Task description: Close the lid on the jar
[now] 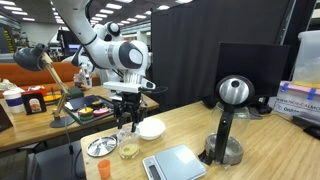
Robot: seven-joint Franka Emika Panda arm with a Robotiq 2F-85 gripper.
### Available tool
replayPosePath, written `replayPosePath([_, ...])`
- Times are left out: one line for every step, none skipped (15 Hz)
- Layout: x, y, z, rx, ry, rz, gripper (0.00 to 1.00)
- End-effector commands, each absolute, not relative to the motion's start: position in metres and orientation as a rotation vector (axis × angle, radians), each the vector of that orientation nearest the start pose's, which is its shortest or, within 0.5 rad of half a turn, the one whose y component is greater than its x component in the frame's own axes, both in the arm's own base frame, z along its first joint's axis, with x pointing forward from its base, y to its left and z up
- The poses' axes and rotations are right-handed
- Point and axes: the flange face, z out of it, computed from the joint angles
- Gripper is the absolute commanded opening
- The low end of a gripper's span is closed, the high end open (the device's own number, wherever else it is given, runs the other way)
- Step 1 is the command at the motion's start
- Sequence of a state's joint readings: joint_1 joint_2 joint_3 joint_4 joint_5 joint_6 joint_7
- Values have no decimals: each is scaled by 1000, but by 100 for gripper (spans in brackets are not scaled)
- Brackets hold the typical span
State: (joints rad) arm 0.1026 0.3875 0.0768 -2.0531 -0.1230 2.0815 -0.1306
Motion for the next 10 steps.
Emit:
replayPosePath([540, 86, 234, -3132, -631, 494, 97])
replayPosePath([539, 83, 239, -3139, -644, 474, 99])
replayPosePath([537, 76, 244, -3139, -662, 457, 100])
replayPosePath([536, 67, 248, -3140, -672, 438, 100])
replayPosePath([534, 56, 252, -3139, -686, 427, 100])
replayPosePath([530, 41, 256, -3135, -704, 419, 100])
replayPosePath([542, 56, 248, -3135, -647, 478, 100])
replayPosePath([541, 49, 252, -3136, -642, 474, 100])
replayPosePath([541, 49, 252, -3136, -641, 474, 100])
replayPosePath([540, 51, 250, -3134, -646, 478, 100])
